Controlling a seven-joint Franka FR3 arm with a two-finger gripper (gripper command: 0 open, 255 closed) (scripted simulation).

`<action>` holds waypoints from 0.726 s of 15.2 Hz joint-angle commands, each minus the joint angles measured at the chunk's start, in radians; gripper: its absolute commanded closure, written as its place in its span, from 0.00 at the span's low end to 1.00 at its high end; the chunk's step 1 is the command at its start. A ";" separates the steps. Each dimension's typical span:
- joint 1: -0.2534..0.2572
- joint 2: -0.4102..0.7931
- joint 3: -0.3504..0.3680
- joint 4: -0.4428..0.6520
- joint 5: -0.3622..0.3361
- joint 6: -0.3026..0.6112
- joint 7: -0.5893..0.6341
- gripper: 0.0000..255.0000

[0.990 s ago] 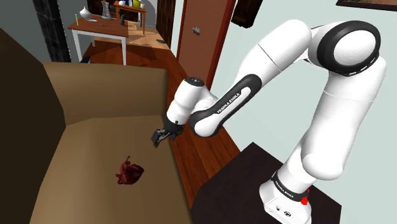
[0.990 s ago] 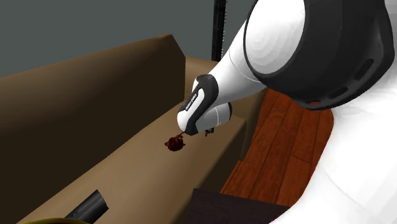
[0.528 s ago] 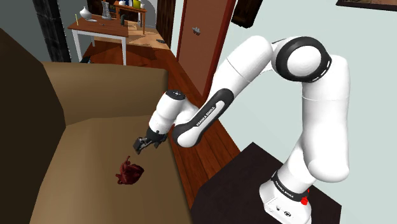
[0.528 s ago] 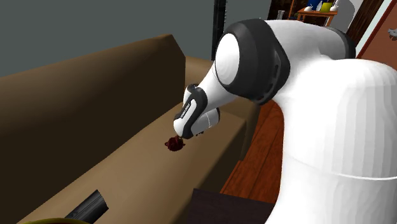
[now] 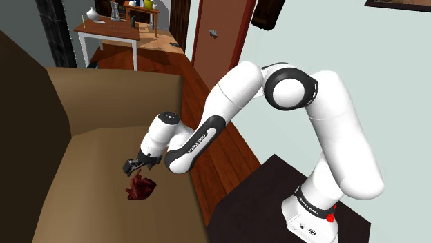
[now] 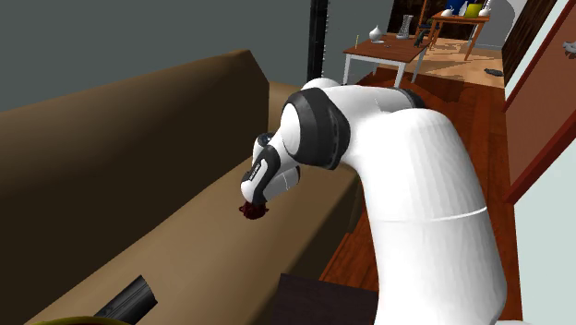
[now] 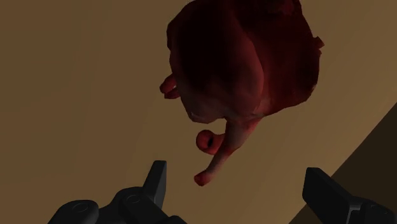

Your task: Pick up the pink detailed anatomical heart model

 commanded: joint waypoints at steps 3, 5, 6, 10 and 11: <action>0.029 0.077 -0.017 0.077 0.001 0.010 0.013 0.00; 0.035 0.102 -0.024 0.091 -0.001 0.022 0.015 0.00; 0.038 0.115 -0.027 0.099 -0.002 0.028 0.016 0.00; 0.044 0.148 -0.035 0.119 -0.003 0.043 0.018 0.00; 0.044 0.149 -0.036 0.118 -0.003 0.043 0.018 1.00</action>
